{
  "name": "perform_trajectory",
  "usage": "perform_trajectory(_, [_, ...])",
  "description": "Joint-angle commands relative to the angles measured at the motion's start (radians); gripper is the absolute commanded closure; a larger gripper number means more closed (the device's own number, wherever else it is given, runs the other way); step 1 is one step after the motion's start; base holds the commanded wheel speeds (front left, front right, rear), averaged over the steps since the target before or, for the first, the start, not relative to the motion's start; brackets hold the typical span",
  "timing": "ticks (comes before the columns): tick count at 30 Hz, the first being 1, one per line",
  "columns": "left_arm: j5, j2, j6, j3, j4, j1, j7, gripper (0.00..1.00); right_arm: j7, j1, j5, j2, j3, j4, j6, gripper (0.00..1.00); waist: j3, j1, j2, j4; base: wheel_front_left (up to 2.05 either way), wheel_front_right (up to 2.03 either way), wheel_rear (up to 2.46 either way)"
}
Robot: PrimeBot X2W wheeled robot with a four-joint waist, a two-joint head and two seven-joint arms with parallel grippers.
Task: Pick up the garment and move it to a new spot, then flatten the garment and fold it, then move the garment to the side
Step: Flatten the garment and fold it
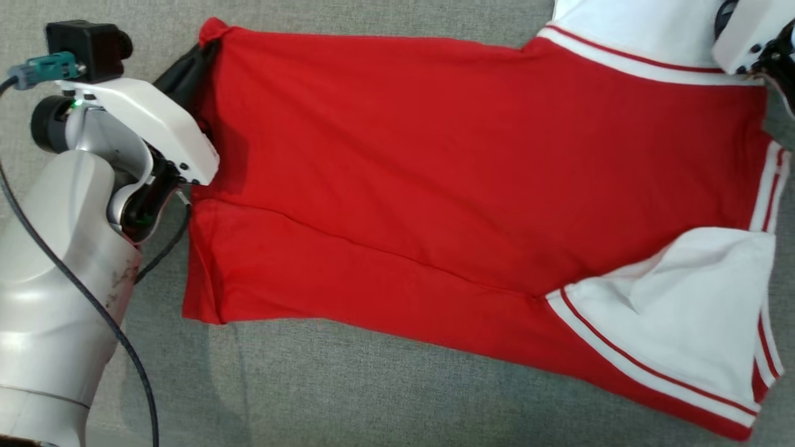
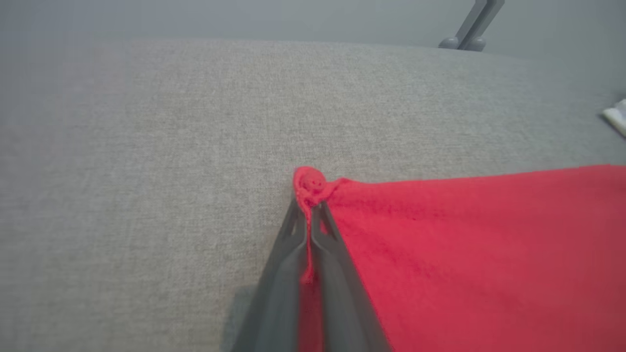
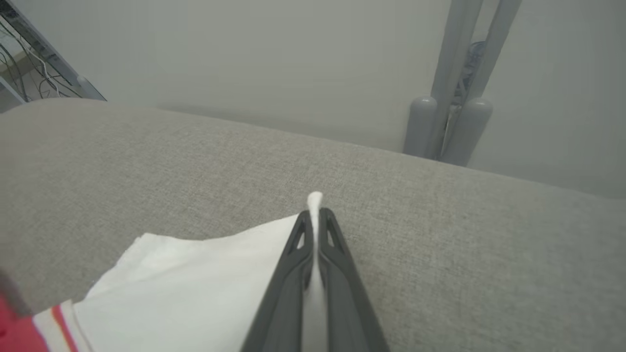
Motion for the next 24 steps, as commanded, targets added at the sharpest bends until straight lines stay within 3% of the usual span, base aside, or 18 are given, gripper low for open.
perform_trajectory(1, [-0.003, 0.018, 0.001, 0.008, 0.003, -0.022, -0.008, 1.00, -0.018, -0.016, 0.014, -0.011, 0.001, -0.011, 0.000, 1.00, -0.010, 0.0000, 0.0000, -0.010, 0.00, 0.00, 0.00])
perform_trajectory(13, [-0.039, 0.085, 0.016, 0.038, -0.062, 0.026, 0.018, 1.00, -0.076, 0.021, 0.084, -0.052, 0.050, -0.113, 0.000, 1.00, -0.067, 0.0000, 0.0000, -0.073, 0.00, 0.00, 0.00])
perform_trajectory(19, [-0.091, 0.123, 0.047, 0.070, -0.167, 0.137, 0.056, 1.00, -0.050, 0.129, 0.131, -0.092, 0.064, -0.277, 0.000, 1.00, -0.101, 0.0000, 0.0000, -0.107, 0.00, 0.00, 0.00])
perform_trajectory(24, [-0.138, 0.177, 0.093, 0.107, -0.317, 0.269, 0.095, 1.00, -0.004, 0.287, 0.167, -0.137, 0.018, -0.470, 0.000, 1.00, -0.133, 0.0000, 0.0000, -0.137, 0.00, 0.00, 0.00])
